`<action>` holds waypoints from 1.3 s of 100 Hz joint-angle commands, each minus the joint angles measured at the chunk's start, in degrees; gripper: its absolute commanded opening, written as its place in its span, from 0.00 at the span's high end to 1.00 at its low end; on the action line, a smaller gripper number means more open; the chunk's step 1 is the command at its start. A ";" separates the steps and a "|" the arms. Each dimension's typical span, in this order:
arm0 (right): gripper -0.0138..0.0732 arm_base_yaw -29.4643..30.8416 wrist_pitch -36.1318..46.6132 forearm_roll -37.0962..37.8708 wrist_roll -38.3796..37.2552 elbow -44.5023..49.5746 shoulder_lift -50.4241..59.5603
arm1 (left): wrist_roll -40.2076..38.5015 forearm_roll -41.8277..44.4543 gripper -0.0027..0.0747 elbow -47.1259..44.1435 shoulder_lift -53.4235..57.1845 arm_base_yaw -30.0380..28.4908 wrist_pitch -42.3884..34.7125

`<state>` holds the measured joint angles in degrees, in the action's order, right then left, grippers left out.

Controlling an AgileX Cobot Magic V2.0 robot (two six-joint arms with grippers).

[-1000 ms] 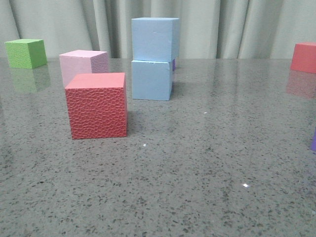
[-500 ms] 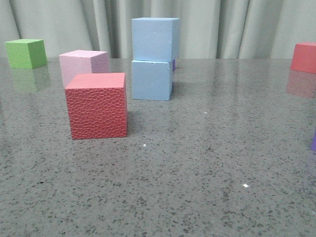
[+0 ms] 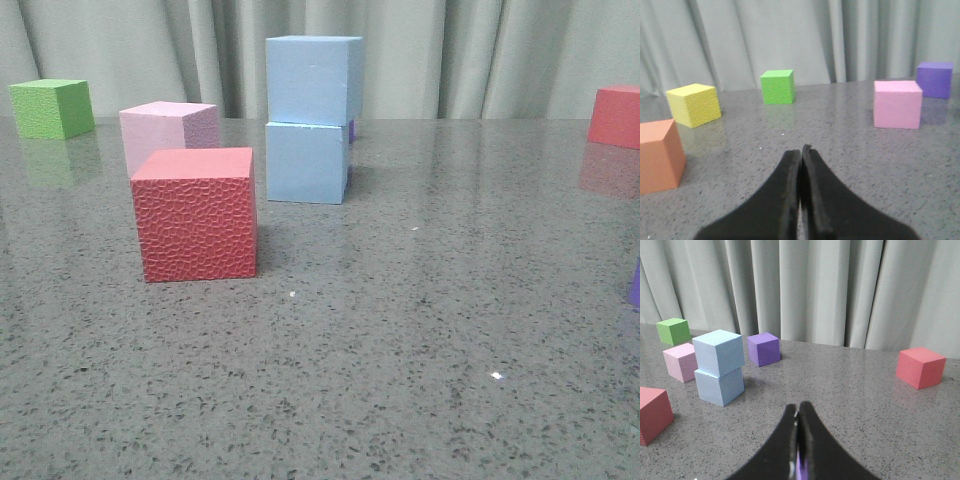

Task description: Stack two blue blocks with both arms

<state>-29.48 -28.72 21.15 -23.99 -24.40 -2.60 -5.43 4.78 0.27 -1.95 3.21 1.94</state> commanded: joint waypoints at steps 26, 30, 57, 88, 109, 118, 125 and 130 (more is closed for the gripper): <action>0.92 0.21 4.63 1.61 0.50 -0.82 -0.72 | 0.16 -2.23 0.99 -1.93 4.35 -4.53 -1.94; 0.92 0.21 4.63 1.61 0.50 -0.82 -0.72 | 0.16 -2.23 0.99 -1.93 4.25 -4.53 -2.45; 0.92 0.21 4.63 1.61 0.50 -0.82 -0.72 | 0.16 -2.23 0.99 -1.93 4.25 -4.53 -2.60; 0.92 0.21 4.63 1.61 0.50 -0.82 -0.72 | 0.16 -2.23 0.99 -1.93 4.25 -4.53 -2.60; 0.92 0.21 4.63 1.61 0.50 -0.82 -0.72 | 0.16 -2.23 0.99 -1.93 4.25 -4.53 -2.60; 0.92 0.21 4.63 1.61 0.50 -0.82 -0.72 | 0.16 -2.23 0.99 -1.93 4.25 -4.53 -2.60; 0.92 0.21 4.63 1.61 0.50 -0.82 -0.72 | 0.16 -2.23 0.99 -1.93 4.25 -4.53 -2.60; 0.92 0.21 4.63 1.61 0.50 -0.82 -0.72 | 0.16 -2.23 0.99 -1.93 4.25 -4.53 -2.60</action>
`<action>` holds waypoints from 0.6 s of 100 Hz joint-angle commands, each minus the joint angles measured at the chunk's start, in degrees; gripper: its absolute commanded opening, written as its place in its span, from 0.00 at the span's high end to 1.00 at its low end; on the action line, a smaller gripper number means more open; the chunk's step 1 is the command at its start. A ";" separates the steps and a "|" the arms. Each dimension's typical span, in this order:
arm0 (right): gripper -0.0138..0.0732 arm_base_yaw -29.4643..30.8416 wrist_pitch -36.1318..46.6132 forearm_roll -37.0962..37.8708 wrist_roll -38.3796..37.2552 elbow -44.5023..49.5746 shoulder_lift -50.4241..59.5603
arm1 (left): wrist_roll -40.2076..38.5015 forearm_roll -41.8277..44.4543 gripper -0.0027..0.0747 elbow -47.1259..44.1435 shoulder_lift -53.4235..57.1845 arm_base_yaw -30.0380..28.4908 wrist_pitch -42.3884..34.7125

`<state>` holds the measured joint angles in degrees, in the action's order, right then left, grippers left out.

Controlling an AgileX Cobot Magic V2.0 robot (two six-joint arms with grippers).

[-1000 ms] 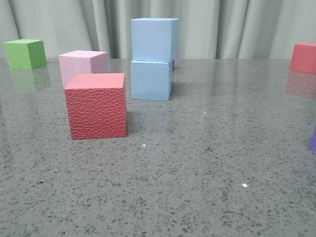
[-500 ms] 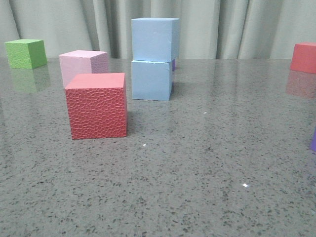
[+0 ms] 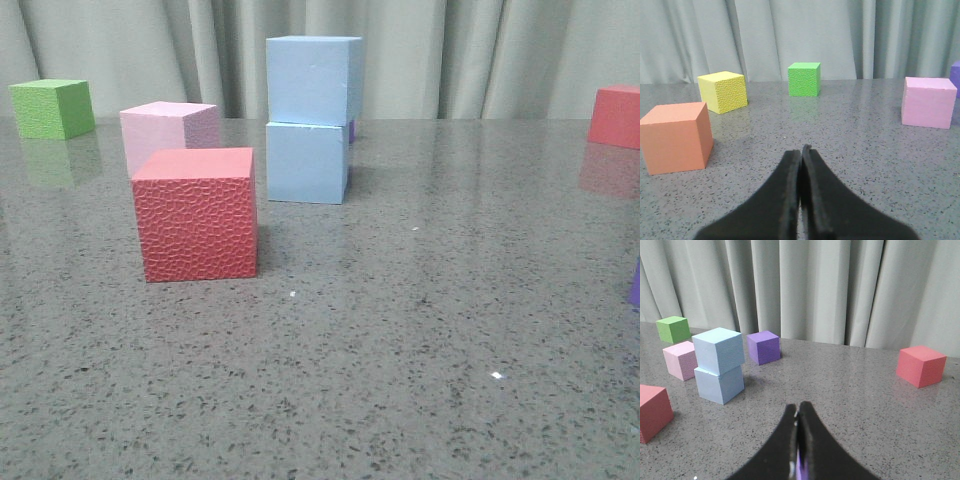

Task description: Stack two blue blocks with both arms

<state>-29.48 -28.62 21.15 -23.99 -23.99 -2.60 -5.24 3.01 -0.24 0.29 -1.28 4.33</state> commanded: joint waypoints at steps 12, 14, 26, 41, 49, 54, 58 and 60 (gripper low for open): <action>0.92 0.21 4.52 1.90 0.50 -1.17 -0.72 | -0.03 -0.46 0.99 -1.42 2.01 -0.04 -4.98; 0.92 0.21 4.52 2.19 0.50 -1.08 -0.72 | -0.03 -0.46 0.99 -1.42 2.01 -0.04 -4.98; 0.92 0.94 4.88 2.32 0.50 0.30 -0.72 | -0.03 -0.46 0.99 -1.42 2.01 -0.04 -4.98; 0.92 6.56 11.04 -5.26 0.43 4.87 -0.72 | -0.03 -0.46 0.99 -1.42 2.01 -0.04 -4.98; 0.92 10.98 19.06 -7.71 0.94 8.23 -0.72 | -0.03 -0.46 0.99 -1.42 2.01 -0.04 -4.98; 0.92 14.24 25.08 -8.57 1.71 11.02 -0.72 | -0.03 -0.46 0.99 -1.42 2.01 -0.04 -4.98; 0.92 16.20 29.20 -9.72 2.92 13.48 -0.72 | -0.03 -0.46 0.99 -1.42 2.01 -0.04 -4.98; 0.92 17.31 31.43 -10.20 3.79 14.74 -0.72 | -0.03 -0.46 0.99 -1.42 2.01 -0.04 -4.98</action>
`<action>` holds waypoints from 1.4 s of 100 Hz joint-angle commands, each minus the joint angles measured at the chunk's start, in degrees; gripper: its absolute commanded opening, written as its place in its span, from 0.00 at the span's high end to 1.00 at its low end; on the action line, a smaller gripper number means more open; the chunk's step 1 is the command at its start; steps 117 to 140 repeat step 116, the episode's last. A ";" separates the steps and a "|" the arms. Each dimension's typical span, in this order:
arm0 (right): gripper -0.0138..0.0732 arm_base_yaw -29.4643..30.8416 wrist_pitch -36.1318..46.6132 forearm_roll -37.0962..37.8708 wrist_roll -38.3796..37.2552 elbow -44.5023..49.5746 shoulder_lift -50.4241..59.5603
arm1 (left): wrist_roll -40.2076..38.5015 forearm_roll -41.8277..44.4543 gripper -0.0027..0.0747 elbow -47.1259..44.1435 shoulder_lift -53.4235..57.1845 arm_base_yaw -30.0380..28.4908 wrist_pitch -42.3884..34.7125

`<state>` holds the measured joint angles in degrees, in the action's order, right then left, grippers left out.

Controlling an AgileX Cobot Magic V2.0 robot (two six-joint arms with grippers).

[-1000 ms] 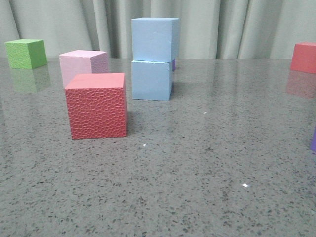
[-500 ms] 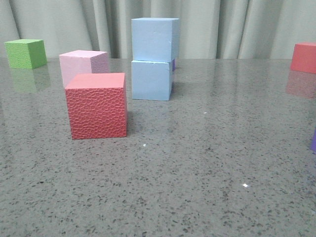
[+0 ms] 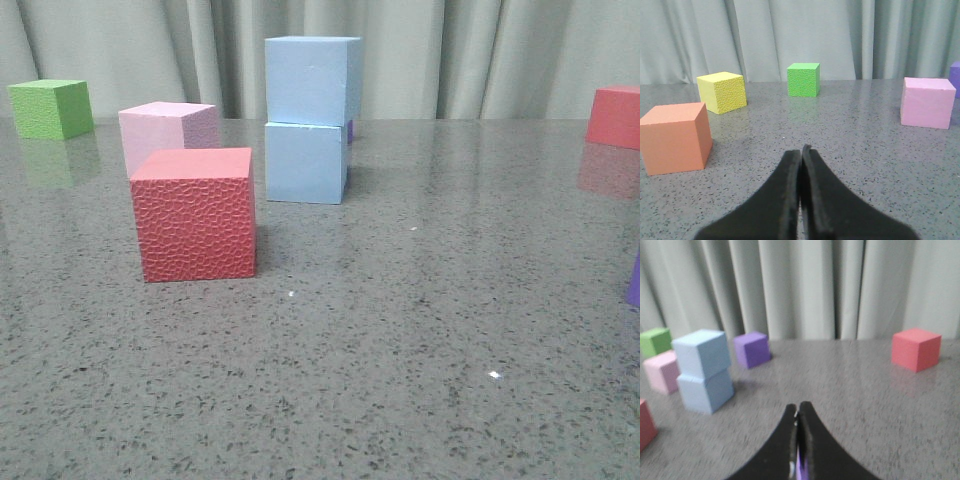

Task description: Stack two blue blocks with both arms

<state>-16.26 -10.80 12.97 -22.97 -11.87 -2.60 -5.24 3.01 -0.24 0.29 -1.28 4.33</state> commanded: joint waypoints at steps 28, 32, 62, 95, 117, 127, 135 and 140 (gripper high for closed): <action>0.92 14.43 20.77 -8.81 6.46 13.57 -0.72 | -0.03 -0.46 0.99 -1.42 2.01 -0.04 -4.98; 0.92 15.11 18.44 -8.75 6.57 13.47 -0.72 | -0.03 -0.46 0.99 -1.42 2.01 -0.04 -4.98; 0.92 15.76 11.48 -8.04 6.57 13.47 4.28 | -0.03 -0.46 0.99 -1.42 2.01 -0.04 -4.98; 0.92 15.76 11.35 -8.04 6.57 13.47 4.26 | -0.03 -0.46 0.99 -1.42 2.01 -0.04 -4.98; 0.92 15.76 11.35 -8.04 6.57 13.47 4.26 | -0.03 -0.46 0.99 -1.42 2.01 -0.04 -4.98; 0.92 15.76 11.35 -8.04 6.57 13.47 4.26 | -0.03 -0.46 0.99 -1.42 2.01 -0.04 -4.98; 0.92 15.76 11.35 -8.04 6.57 13.47 4.26 | -0.03 -0.46 0.99 -1.42 2.01 -0.04 -4.98; 0.92 15.76 11.35 -8.04 6.57 13.47 4.26 | -0.03 -0.46 0.99 -1.42 2.01 -0.04 -4.98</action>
